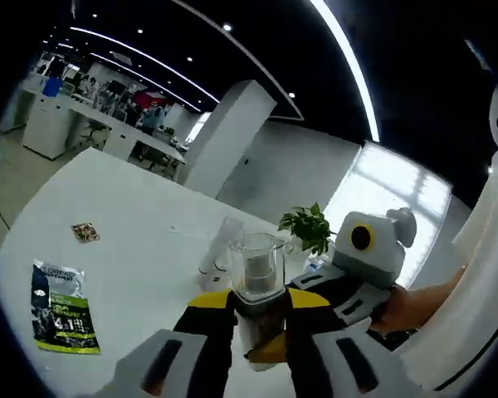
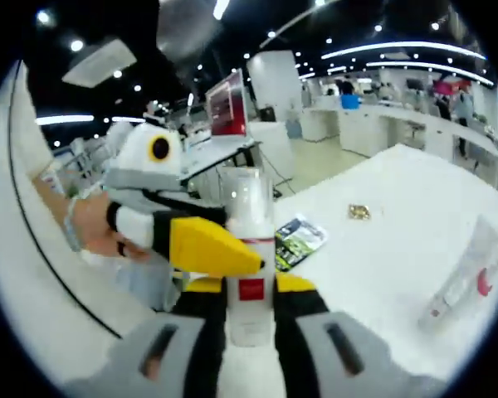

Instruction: Arrange the skincare products in the storage area until every visible bottle or jar stands upright without overlapping.

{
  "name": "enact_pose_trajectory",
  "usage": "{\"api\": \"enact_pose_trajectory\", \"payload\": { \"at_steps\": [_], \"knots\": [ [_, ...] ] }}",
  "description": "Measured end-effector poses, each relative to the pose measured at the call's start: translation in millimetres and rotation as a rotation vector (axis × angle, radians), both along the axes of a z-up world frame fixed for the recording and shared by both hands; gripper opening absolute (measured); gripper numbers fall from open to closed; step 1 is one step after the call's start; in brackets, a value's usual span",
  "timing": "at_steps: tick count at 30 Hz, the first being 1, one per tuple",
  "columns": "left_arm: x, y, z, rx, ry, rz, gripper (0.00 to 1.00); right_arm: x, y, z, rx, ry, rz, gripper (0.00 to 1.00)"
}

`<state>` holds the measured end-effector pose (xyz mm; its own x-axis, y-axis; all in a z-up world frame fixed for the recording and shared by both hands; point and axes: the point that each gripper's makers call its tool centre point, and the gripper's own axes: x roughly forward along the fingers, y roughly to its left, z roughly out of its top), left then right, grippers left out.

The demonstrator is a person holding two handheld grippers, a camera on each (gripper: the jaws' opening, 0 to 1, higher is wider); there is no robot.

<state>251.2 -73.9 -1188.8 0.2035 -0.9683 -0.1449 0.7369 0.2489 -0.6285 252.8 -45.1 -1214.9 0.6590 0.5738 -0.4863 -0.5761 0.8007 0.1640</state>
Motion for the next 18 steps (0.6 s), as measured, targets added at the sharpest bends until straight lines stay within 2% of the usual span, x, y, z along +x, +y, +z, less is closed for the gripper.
{"api": "enact_pose_trajectory", "payload": {
  "at_steps": [2, 3, 4, 5, 6, 8, 9, 11, 13, 14, 16, 18],
  "knots": [
    [-1.3, 11, 0.1, 0.014, -0.024, -0.026, 0.23, -2, 8, 0.2, -0.025, -0.009, 0.013, 0.19],
    [-0.6, 15, 2.0, 0.017, -0.031, -0.038, 0.22, -1, 11, 3.0, -0.031, -0.033, 0.025, 0.19],
    [0.3, 20, 4.2, 0.02, -0.059, -0.061, 0.22, 0, 18, 6.5, -0.015, -0.047, 0.045, 0.19],
    [2.9, 26, 5.6, 0.02, -0.056, -0.076, 0.21, 1, 21, 7.0, -0.01, -0.049, 0.058, 0.19],
    [5.0, 35, 6.5, 0.03, -0.071, -0.104, 0.21, 0, 32, 7.1, 0.029, -0.023, 0.114, 0.2],
    [11.1, 47, 6.2, 0.07, -0.14, -0.121, 0.21, 6, 41, 14.3, 0.05, -0.061, 0.149, 0.22],
    [12.2, 51, 6.2, 0.08, -0.153, -0.13, 0.21, 6, 43, 15.1, 0.066, -0.051, 0.164, 0.26],
    [14.0, 67, 9.4, 0.116, -0.244, -0.204, 0.21, 4, 49, 16.8, 0.096, -0.032, 0.195, 0.33],
    [13.7, 79, 5.4, 0.168, -0.306, -0.269, 0.21, -4, 55, 22.0, 0.164, -0.005, 0.262, 0.33],
    [14.1, 85, 1.0, 0.208, -0.36, -0.313, 0.21, -4, 55, 28.2, 0.195, -0.017, 0.281, 0.33],
    [11.6, 89, -3.7, 0.246, -0.41, -0.362, 0.21, -2, 56, 43.2, 0.254, -0.043, 0.284, 0.33],
    [7.3, 90, -6.6, 0.264, -0.445, -0.4, 0.21, 1, 57, 51.7, 0.265, -0.051, 0.282, 0.34]
  ]
}}
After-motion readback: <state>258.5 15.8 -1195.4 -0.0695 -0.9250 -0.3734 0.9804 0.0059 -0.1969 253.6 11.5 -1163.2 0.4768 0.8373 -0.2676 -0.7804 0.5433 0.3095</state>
